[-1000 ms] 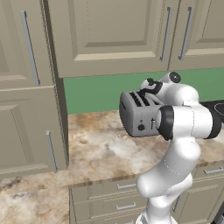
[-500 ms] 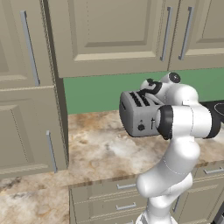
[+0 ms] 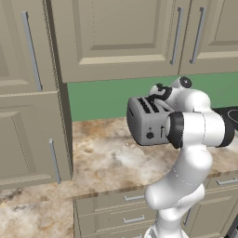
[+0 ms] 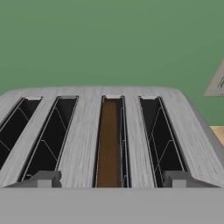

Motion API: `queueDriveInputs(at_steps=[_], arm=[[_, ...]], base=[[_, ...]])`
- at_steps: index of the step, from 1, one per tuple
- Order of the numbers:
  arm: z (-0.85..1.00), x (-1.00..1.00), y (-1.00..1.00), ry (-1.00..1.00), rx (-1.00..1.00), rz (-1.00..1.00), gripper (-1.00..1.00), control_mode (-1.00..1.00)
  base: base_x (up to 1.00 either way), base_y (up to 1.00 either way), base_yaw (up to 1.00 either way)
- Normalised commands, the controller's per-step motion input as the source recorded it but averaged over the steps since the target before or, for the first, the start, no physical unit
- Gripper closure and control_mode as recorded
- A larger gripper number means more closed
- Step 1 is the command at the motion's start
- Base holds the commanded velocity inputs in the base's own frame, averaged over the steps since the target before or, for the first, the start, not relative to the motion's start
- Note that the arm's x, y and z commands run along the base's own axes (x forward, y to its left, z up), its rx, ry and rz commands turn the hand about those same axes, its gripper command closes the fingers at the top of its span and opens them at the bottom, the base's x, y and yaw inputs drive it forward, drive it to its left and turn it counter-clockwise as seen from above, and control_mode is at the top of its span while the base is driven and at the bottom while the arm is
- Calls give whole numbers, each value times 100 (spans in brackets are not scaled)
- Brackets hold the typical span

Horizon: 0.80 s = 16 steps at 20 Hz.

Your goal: Start the toaster. Once the lever pops up, take the bread to the plate on the dining counter.

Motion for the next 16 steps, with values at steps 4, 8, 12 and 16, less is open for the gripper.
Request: queueDriveInputs(at_steps=[4,8,12,16], arm=[[0,0,0,0,0,0,100,-100],[0,0,0,0,0,0,100,-100],[0,0,0,0,0,0,100,-100],[0,0,0,0,0,0,100,-100]], base=[[0,0,0],[0,0,0],[0,0,0],[0,0,0]])
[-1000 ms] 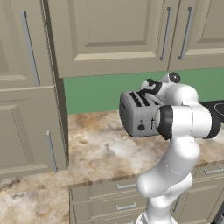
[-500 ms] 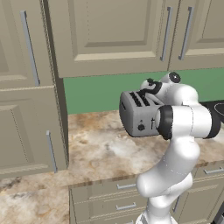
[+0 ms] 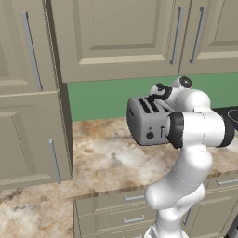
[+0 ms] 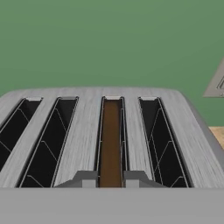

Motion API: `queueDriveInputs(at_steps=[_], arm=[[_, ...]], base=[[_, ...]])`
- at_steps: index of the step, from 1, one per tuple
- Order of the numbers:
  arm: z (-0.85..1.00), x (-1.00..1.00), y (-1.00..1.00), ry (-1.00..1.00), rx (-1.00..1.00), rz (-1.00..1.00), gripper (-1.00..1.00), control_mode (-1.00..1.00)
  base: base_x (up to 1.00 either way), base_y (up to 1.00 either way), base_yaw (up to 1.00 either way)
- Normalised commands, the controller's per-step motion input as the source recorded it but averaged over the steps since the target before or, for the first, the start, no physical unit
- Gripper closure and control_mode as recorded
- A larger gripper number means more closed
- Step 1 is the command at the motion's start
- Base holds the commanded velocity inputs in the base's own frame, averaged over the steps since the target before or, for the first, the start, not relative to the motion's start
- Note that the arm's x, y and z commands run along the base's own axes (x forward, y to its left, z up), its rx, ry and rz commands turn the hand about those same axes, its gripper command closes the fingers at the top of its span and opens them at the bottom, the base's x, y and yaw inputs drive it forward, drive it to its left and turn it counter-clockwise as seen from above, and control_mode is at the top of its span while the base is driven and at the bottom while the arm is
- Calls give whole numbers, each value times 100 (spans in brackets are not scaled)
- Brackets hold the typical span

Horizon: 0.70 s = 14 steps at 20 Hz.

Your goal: Start the toaster. Once the lever pops up, take the bread to the plate on the dining counter.

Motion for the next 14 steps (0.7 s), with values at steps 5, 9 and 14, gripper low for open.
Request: queueDriveInputs(at_steps=[5,9,14], arm=[[0,0,0,0,0,0,100,-100],[0,0,0,0,0,0,100,-100],[0,0,0,0,0,0,100,-100]], base=[[0,0,0],[0,0,0],[0,0,0]])
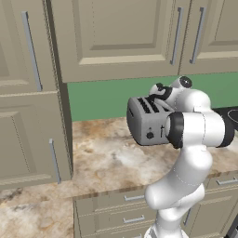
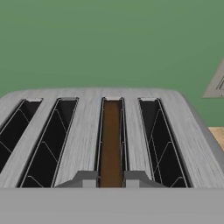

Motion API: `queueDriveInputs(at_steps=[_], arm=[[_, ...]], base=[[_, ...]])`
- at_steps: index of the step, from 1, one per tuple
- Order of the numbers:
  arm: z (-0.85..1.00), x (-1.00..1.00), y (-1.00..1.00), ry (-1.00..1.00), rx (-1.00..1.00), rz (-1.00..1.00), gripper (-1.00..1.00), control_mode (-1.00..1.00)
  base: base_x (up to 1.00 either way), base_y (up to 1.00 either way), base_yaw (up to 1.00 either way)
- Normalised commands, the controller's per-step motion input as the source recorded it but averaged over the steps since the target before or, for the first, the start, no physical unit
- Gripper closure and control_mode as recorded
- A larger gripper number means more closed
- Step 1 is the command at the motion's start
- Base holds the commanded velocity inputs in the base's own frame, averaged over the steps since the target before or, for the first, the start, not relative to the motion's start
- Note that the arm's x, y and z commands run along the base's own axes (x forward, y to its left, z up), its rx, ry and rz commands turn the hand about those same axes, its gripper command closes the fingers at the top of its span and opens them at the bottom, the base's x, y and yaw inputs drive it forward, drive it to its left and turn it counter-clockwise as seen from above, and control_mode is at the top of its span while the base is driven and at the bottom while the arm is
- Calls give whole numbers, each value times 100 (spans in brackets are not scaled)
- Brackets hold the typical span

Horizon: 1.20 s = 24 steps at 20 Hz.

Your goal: Start the toaster. Once the lever pops up, take the bread to the plate on the dining counter.

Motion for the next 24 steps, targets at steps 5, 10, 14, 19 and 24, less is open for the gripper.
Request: queueDriveInputs(at_steps=[5,10,14,19,24], arm=[[0,-1,0,0,0,0,100,-100],[11,-6,0,-4,0,0,100,-100],[3,-10,0,-15,0,0,100,-100],[2,-16,0,-20,0,0,100,-100],[10,-19,0,-22,0,0,100,-100]], base=[[0,0,0],[0,0,0],[0,0,0],[0,0,0],[0,0,0]])
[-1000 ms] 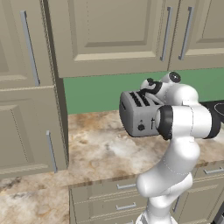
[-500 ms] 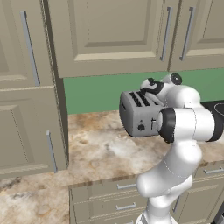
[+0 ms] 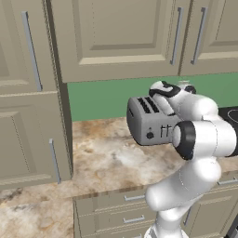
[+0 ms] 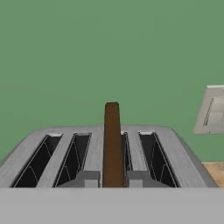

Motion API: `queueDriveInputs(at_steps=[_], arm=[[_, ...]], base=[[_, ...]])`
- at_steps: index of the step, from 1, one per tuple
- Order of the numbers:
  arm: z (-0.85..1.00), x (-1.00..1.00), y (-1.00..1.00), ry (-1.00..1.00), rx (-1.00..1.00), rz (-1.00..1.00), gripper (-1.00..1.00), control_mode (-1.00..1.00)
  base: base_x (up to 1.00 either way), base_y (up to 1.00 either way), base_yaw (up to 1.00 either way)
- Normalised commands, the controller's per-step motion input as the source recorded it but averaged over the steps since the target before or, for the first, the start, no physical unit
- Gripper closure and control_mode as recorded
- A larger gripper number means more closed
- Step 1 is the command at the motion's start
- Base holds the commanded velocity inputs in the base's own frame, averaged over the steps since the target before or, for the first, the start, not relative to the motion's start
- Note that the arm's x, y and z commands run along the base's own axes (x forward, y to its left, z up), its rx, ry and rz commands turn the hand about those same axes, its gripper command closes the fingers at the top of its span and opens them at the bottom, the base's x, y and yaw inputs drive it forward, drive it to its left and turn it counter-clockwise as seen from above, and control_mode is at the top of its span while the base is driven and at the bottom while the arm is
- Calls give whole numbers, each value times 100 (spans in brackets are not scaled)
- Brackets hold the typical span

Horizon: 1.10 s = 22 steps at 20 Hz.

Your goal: Start the toaster. Once the lever pops up, take the bread to the plate on the dining counter.

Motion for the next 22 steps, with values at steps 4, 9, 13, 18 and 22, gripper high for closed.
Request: queueDriveInputs(at_steps=[4,9,13,18,22], arm=[[31,-39,0,-19,0,0,100,-100],[38,-40,0,-14,0,0,100,-100],[42,-42,0,-3,0,0,100,-100],[33,-45,0,0,0,0,100,-100],[40,-59,0,0,0,0,100,-100]], base=[[0,0,0],[0,0,0],[0,0,0],[0,0,0],[0,0,0]])
